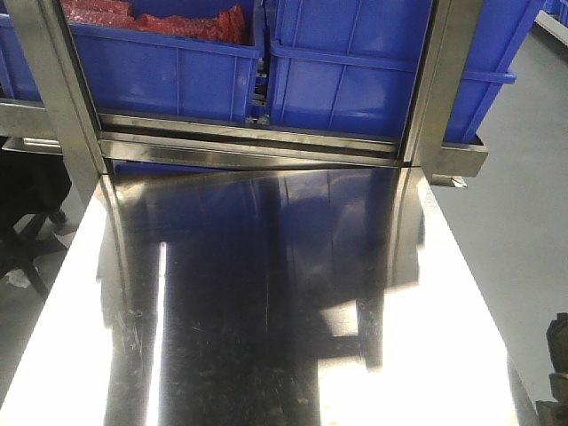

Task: Move and align brake pads A on conveyor
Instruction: 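Turn the base away from the table toward the yellow floor line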

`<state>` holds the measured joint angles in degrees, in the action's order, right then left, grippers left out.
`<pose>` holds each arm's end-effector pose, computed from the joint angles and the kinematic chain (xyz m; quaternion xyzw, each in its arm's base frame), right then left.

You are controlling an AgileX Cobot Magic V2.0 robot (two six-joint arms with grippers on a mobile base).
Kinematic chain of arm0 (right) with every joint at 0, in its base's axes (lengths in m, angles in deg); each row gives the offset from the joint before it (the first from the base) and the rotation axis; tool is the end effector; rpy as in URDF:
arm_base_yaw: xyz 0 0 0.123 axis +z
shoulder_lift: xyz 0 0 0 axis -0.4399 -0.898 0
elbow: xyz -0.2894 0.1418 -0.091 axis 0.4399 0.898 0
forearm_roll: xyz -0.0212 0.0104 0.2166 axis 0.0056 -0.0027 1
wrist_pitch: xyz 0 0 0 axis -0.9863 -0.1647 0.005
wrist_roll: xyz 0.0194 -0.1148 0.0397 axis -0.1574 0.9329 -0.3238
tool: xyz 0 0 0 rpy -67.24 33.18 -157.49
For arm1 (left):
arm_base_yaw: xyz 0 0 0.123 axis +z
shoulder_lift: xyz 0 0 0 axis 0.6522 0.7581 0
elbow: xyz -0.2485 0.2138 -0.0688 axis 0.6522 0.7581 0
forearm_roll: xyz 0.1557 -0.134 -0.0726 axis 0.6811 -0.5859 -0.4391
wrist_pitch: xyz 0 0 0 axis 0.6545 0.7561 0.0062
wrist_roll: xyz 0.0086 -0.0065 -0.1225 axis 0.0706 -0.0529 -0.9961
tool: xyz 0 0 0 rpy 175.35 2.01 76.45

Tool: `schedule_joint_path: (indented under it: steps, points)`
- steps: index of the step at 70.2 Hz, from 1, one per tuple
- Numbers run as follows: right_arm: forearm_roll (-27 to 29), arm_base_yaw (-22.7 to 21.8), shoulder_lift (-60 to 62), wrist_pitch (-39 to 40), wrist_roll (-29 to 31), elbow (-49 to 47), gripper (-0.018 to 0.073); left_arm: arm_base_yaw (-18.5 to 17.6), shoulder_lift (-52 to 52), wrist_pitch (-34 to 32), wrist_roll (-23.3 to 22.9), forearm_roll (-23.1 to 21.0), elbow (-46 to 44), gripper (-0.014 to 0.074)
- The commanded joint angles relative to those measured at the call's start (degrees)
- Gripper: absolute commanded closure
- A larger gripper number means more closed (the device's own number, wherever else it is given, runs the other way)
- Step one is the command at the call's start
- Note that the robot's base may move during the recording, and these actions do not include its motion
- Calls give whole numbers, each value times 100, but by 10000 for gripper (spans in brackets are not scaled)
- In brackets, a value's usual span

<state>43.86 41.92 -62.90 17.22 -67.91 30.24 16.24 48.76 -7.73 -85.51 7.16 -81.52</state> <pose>0.0592 -0.0020 0.2784 -0.0502 0.9544 -0.0124 0.2941 0.0342 -0.0018 0.2889 0.0305 0.9197 -0.0972 0.3791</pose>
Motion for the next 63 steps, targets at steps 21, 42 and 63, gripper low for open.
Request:
schedule_joint_path:
  steps: [21,42,63]
  points:
    - [-161,-38,19,301,40,-164,541,-16,12,-387,-4,23,-178,603]
    - [-161,-38,19,295,40,-164,541,-16,12,-387,-4,23,-178,603]
    - [-161,-38,19,298,40,-164,541,-16,12,-387,-4,23,-178,603]
